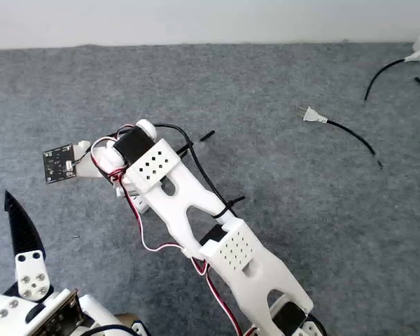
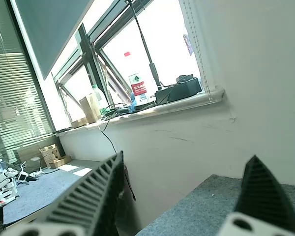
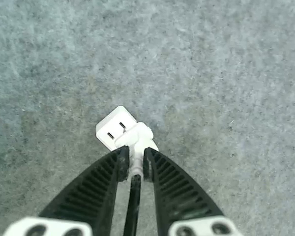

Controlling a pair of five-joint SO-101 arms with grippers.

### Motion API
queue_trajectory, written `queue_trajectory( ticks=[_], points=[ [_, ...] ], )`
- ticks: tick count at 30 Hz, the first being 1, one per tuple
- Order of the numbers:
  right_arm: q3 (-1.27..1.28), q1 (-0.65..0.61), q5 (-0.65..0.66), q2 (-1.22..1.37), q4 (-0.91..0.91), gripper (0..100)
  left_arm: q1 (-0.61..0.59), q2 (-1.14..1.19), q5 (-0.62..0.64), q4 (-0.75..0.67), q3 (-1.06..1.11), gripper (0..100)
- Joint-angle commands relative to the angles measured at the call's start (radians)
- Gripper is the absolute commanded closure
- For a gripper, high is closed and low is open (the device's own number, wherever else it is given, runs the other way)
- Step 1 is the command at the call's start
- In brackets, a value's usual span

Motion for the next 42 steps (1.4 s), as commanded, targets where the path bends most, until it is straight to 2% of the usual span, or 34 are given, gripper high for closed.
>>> queue_trajectory(
  ticks=[1,5,19,27,31,36,42],
  points=[
    [0.006,0.019,-0.008,-0.030,0.045,99.0,0.003,-0.015,-0.006,-0.014,0.001,63],
    [0.074,0.019,-0.009,-0.033,0.044,99.0,0.003,-0.015,-0.006,-0.014,0.001,63],
    [0.077,0.018,-0.032,-0.036,0.045,99.0,0.003,-0.015,-0.005,0.008,-0.004,63],
    [0.084,-0.005,-0.032,-0.131,0.047,99.0,0.003,-0.015,-0.003,0.008,-0.001,63],
    [0.178,0.002,-0.034,-0.134,0.044,99.0,0.003,-0.015,-0.002,0.008,0.001,63],
    [0.270,0.019,-0.141,-0.133,-0.002,99.0,0.003,-0.015,-0.005,0.008,0.030,63],
    [0.270,-0.008,-0.199,-0.107,-0.018,98.9,0.003,-0.015,-0.006,0.008,0.077,63]
  ],
)
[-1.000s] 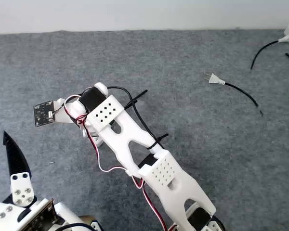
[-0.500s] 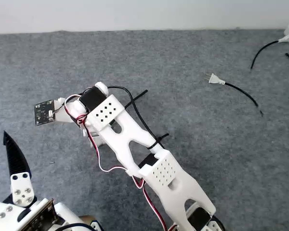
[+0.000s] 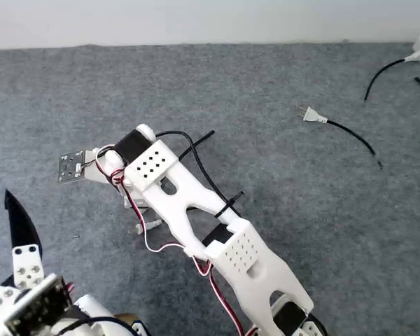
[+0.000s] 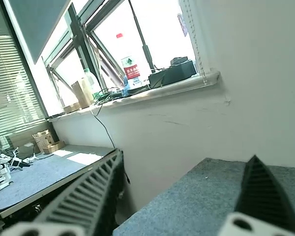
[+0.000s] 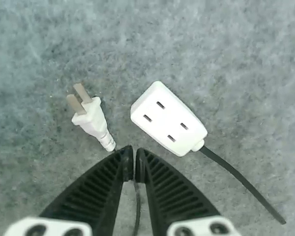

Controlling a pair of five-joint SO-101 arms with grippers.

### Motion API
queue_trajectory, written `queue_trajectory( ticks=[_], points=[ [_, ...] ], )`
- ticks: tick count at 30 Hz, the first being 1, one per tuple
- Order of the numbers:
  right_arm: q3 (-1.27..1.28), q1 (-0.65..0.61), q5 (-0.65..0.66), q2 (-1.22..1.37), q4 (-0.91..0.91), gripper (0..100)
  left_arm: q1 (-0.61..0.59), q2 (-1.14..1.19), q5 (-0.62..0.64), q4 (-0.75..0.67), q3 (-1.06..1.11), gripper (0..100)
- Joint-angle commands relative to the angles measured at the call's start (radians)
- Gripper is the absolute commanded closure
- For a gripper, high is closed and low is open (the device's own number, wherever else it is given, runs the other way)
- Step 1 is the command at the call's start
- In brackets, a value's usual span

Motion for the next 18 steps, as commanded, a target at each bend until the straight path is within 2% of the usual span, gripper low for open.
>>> queue_trajectory(
  ticks=[1,8,14,18],
  points=[
    [-0.009,-0.024,-0.051,-0.028,-0.010,98.9,0.003,-0.015,-0.008,0.005,0.010,63],
    [-0.012,-0.056,-0.100,0.094,-0.010,98.7,0.003,-0.015,-0.040,-0.008,-0.002,63],
    [-0.029,-0.067,-0.138,0.122,-0.033,91.7,-0.003,-0.015,-0.069,-0.006,-0.004,63],
    [-0.089,-0.053,-0.138,0.131,-0.021,91.3,-0.003,-0.015,-0.071,-0.005,-0.004,63]
  ],
)
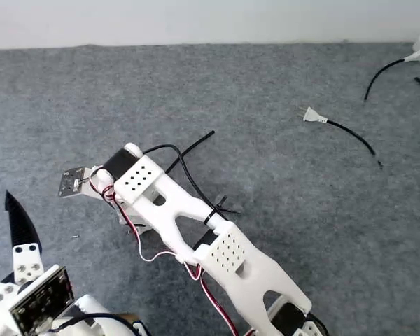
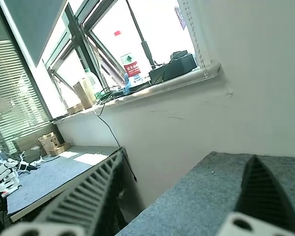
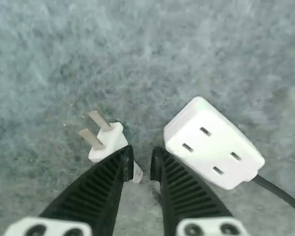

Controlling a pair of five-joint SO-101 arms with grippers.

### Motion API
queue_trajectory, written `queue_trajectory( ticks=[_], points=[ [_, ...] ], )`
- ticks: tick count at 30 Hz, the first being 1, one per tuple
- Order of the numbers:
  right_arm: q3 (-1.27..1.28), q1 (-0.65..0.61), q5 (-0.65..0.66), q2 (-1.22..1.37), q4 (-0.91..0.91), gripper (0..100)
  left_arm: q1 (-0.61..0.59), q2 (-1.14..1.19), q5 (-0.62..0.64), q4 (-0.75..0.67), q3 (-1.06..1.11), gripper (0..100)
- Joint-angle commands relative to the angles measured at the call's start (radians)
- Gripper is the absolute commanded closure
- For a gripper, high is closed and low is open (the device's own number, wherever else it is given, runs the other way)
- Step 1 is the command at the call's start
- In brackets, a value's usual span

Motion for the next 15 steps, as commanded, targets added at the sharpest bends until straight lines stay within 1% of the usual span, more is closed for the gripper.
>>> queue_trajectory(
  ticks=[1,5,8,11,15],
  points=[
    [-0.092,0.007,-0.015,-0.007,0.007,91.3,-0.003,-0.015,-0.012,-0.005,-0.018,63],
    [-0.160,0.019,-0.015,-0.016,0.065,91.3,-0.003,-0.015,-0.012,-0.005,-0.018,63],
    [-0.203,0.054,-0.048,-0.016,0.070,91.2,-0.002,-0.015,-0.012,-0.006,-0.018,63],
    [-0.199,0.070,-0.075,-0.008,0.071,91.2,-0.002,-0.015,-0.012,-0.003,-0.018,63],
    [-0.121,0.056,-0.074,-0.016,0.068,91.2,0.000,-0.015,-0.012,-0.003,-0.018,63]
  ],
)
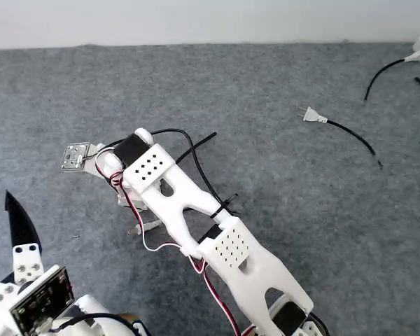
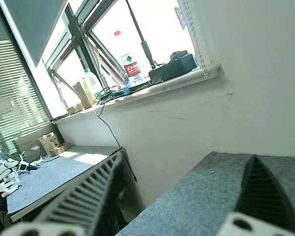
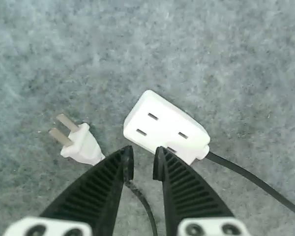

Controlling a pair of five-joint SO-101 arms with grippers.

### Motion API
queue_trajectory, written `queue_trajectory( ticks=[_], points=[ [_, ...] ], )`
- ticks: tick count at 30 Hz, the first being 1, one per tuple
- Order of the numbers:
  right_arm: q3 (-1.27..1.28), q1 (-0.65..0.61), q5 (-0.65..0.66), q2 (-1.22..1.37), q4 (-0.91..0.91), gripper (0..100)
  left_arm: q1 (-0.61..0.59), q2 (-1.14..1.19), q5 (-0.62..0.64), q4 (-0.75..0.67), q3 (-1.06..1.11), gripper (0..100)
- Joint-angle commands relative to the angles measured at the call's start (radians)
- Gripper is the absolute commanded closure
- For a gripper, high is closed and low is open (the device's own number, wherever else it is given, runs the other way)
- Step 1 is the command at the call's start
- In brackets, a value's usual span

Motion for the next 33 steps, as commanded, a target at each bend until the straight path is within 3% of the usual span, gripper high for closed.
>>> queue_trajectory(
  ticks=[1,17,28,33],
  points=[
    [0.034,-0.008,-0.014,-0.022,0.041,91.2,0.000,-0.015,-0.012,-0.003,-0.018,63],
    [0.203,-0.048,-0.023,-0.016,0.041,90.9,0.002,-0.015,-0.038,0.046,-0.016,63],
    [0.180,-0.047,-0.037,-0.051,0.041,90.9,0.002,-0.015,-0.038,0.040,-0.018,63],
    [0.279,-0.110,-0.046,-0.036,0.041,90.9,0.002,-0.015,-0.038,0.046,-0.018,63]
  ],
)
